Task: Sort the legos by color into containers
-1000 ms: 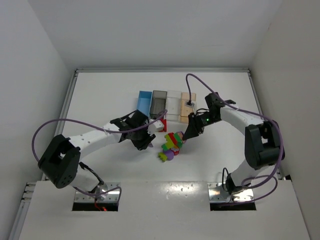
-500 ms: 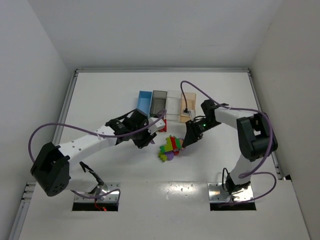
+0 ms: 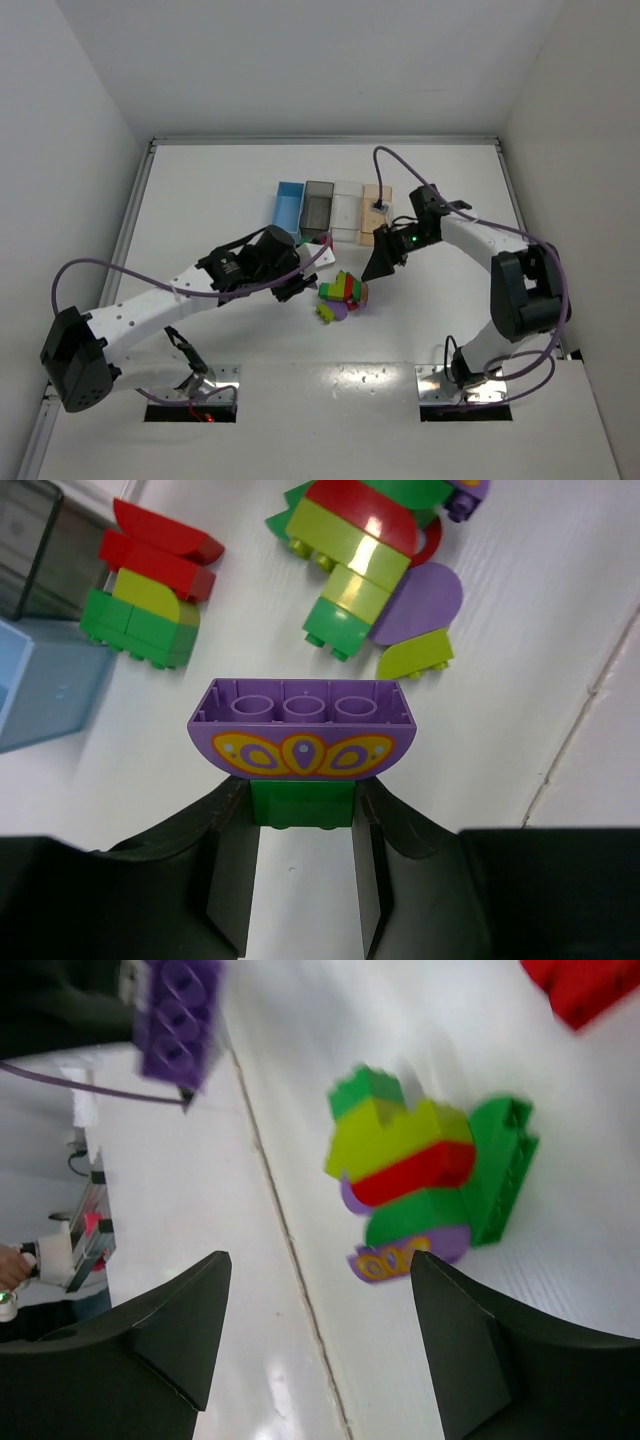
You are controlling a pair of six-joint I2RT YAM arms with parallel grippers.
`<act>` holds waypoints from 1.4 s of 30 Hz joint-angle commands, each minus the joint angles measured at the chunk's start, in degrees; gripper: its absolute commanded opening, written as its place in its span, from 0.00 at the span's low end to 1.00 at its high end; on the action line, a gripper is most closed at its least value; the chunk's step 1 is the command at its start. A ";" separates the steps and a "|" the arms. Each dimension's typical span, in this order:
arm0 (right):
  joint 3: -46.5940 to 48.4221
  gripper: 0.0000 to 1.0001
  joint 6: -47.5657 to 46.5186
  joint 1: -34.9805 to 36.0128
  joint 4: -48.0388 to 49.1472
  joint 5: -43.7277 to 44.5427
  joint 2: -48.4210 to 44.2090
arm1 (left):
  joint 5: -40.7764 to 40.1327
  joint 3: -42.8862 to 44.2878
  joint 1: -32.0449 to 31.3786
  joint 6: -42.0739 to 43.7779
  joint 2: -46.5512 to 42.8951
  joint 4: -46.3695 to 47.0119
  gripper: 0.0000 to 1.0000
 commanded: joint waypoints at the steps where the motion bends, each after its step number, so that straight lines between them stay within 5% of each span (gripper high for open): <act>1: 5.19 0.73 3.58 1.50 2.94 -7.43 -3.38 | -0.42 -1.00 -3.06 1.20 -2.81 3.47 0.00; 13: 4.94 0.71 24.59 9.50 19.38 -13.15 -1.54 | -1.03 2.78 -5.18 1.20 0.96 5.85 0.00; 31: 8.71 0.71 25.65 13.99 19.56 -12.10 4.79 | -1.65 5.68 -6.76 0.67 3.77 6.38 0.00; 35: 8.72 0.61 25.65 14.51 19.56 -12.63 5.41 | -1.65 5.68 -7.29 0.67 3.77 6.90 0.00; 38: 8.72 0.38 25.65 14.52 19.56 -13.15 5.41 | -2.17 5.68 -7.29 0.67 3.77 6.91 0.00; 42: 8.72 0.20 25.65 14.52 19.56 -12.63 5.41 | -2.17 5.15 -7.29 0.67 3.77 6.91 0.00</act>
